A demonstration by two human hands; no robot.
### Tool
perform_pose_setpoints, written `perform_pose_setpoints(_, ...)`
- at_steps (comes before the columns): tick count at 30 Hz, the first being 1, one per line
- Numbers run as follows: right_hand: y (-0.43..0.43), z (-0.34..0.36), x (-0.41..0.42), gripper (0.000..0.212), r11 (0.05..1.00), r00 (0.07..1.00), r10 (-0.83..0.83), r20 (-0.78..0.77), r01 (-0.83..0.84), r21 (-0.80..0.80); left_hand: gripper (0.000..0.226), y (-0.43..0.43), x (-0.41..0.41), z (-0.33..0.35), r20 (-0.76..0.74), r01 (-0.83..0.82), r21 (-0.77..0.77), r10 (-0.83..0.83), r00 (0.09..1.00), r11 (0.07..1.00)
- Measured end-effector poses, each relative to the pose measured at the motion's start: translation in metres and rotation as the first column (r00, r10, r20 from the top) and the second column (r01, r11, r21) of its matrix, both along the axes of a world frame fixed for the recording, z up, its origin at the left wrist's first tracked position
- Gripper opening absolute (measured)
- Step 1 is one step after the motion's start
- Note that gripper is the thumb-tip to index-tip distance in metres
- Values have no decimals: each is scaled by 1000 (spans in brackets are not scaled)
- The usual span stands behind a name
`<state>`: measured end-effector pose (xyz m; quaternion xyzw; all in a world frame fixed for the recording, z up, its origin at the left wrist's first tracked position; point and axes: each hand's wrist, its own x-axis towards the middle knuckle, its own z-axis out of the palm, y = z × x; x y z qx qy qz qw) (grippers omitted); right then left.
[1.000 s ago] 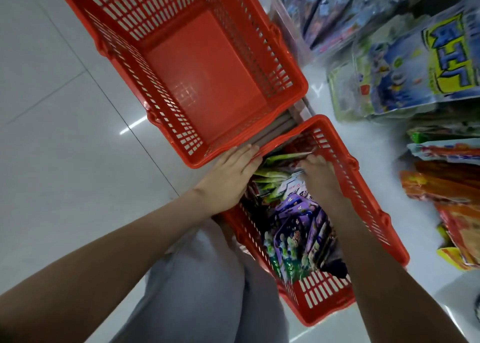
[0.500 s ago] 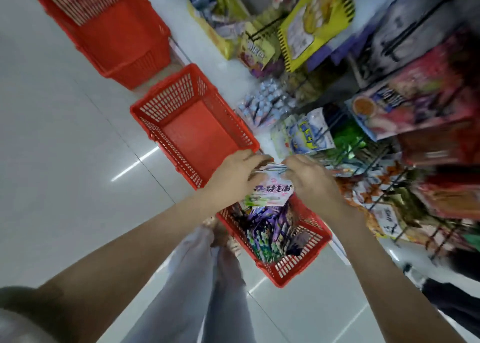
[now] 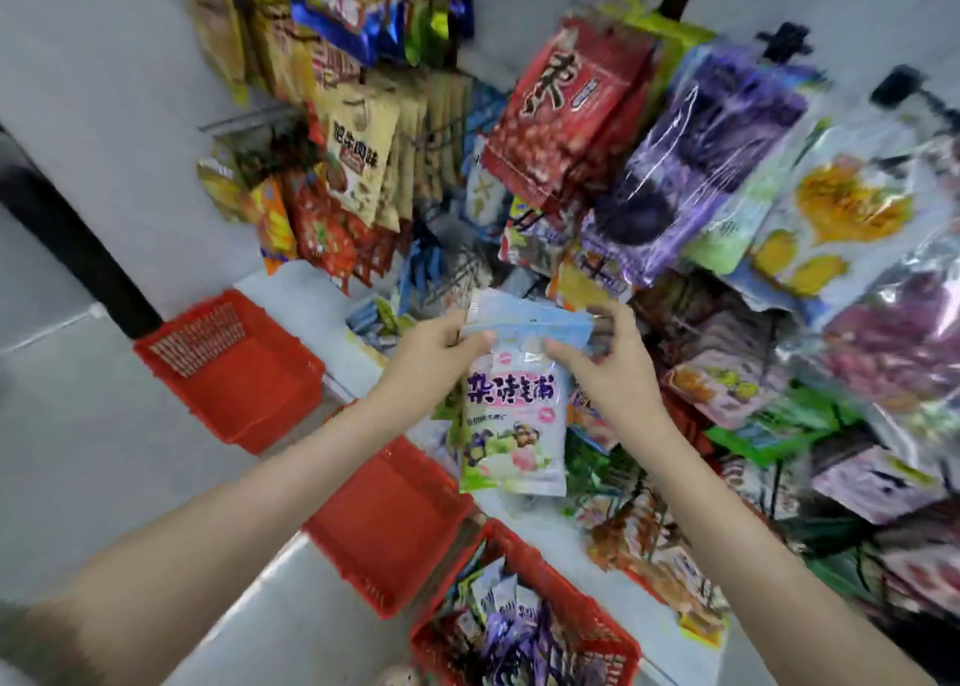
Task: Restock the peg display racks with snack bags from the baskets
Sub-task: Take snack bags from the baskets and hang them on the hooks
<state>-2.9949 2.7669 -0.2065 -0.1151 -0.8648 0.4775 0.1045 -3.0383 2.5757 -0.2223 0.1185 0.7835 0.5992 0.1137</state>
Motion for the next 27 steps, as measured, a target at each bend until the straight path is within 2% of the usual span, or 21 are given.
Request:
perform_pose_setpoints(3,0,20,9,56,980,999,53,9,-50,-192,8,10,7,34,-10,-40,90,41,999,995)
perform_pose_setpoints(9,13,58,20,28,955,988,54,-147,-94,-281,9,31,26,75,29,-85,254,80,996,963)
perform_pose_setpoints(16,19,91,16,14,950,973,53,-226,-119,-288,17,33,34,120,-26,-28,261,36,999,965)
perform_pose_setpoints(20,20,118,2,6,965,970,25,-243,-87,-246,49,26,16,143,-6,-22,228,24,1000,973)
perform_pose_setpoints(22,21,135,-6,13,974,962,19,-272,-79,-212,47,23,2,154,0,-1,261,1,1000,965)
perform_pose_setpoints(24,22,153,-16,21,978,949,12,-314,-77,-196,39,19,-15,167,-49,87,275,-77,996,957)
perform_pose_setpoints(27,20,180,-33,11,986,928,9,-371,-69,-151,23,14,-40,192,-165,197,261,-157,974,945)
